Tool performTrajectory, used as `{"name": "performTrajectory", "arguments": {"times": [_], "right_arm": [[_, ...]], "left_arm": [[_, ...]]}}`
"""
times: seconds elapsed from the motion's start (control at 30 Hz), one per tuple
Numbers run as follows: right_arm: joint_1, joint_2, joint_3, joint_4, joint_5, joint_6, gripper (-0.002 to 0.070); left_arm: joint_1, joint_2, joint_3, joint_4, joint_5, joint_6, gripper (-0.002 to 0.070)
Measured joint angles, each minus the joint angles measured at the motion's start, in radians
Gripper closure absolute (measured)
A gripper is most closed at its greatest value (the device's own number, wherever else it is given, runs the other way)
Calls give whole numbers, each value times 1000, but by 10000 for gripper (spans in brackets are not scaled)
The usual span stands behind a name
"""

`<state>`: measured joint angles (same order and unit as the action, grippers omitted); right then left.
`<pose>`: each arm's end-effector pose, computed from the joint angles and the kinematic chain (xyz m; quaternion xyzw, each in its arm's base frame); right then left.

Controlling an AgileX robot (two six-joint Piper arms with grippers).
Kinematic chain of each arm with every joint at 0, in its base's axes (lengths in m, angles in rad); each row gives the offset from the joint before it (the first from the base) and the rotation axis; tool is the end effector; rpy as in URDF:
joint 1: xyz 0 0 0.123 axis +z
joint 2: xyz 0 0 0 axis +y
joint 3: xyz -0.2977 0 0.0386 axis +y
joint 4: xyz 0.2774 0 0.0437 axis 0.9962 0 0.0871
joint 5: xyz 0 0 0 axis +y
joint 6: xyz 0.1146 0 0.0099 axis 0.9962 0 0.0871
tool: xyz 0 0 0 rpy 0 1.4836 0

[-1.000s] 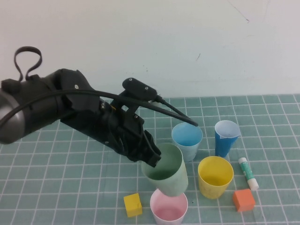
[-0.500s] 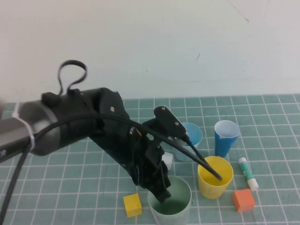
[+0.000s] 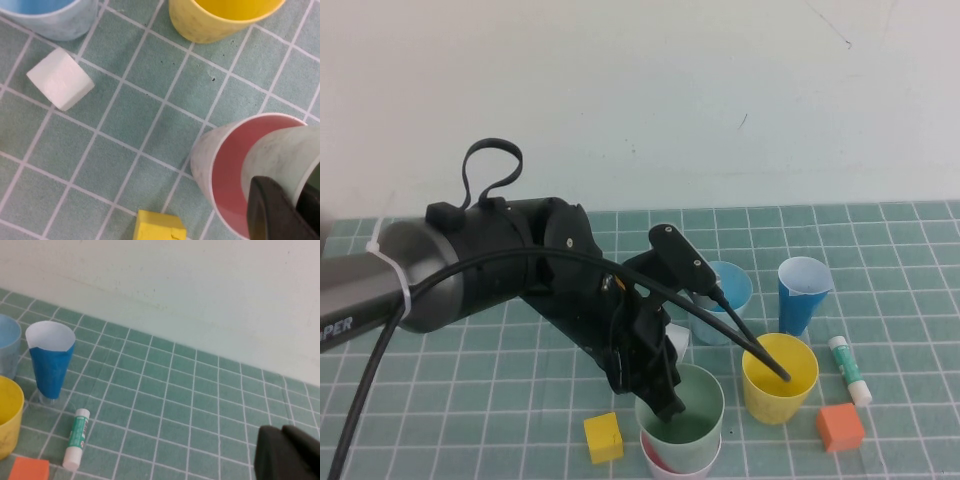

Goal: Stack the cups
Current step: Place the green cup on the pink cup, then pick up the blue cup

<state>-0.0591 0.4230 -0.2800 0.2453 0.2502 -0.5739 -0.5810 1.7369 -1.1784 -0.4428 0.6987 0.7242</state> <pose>0.1351 -0.0010 0.2502 -0.1286 0.7940 -0.0928 0.5869 0.3117 -0.2426 0.2007 0.4720 0.8426 -0.1576 0.2060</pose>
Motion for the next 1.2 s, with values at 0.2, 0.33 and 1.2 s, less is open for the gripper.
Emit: {"name": "performTrajectory", "arguments": {"times": [0.2,0.33,1.2], "right_arm": [[0,0,0,0,-7,0,678],[0,0,0,0,-7,0,678],[63,67,-163,59,210,-181,678]], "left_arm": [[0,11,0,0,-29,0,666],[0,36,0,4,-34,0,666],[0,-165,-37,512,-77,-408,635]]}}
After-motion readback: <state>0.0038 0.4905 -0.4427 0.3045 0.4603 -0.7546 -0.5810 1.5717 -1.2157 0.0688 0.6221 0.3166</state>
